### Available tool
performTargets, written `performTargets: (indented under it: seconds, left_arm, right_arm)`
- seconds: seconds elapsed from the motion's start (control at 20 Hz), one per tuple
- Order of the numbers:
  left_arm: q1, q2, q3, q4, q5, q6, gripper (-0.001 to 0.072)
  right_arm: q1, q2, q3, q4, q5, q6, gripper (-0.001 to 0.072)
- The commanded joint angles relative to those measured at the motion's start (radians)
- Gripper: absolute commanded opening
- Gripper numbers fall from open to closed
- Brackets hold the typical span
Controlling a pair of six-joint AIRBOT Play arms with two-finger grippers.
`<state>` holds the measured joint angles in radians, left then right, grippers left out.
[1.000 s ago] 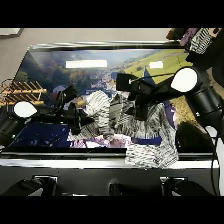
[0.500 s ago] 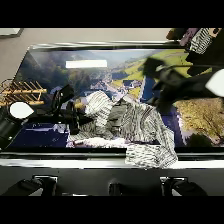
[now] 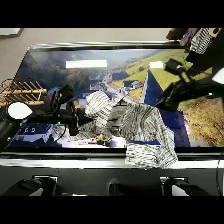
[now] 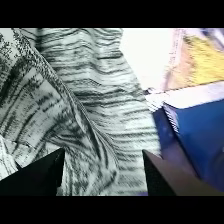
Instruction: Fold the clothes and pants, and hang the long-sleeved shirts on hangers.
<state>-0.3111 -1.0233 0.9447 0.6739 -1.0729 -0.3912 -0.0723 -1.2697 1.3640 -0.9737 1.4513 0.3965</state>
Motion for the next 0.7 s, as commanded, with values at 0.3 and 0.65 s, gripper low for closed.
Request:
performTargets:
  seconds: [0.3,0.65]
  left_arm:
    - [0.0,0.0,0.001,0.0,0.0,0.002,0.0021]
    - [0.0,0.0,0.001,0.0,0.002,-0.002,0.0343]
  right_arm:
    - [0.124,-0.185,-0.01,0.05,0.002,-0.027,0.033]
    - [0.118,-0.045,-0.01,-0.039,0.094,-0.007,0.0023]
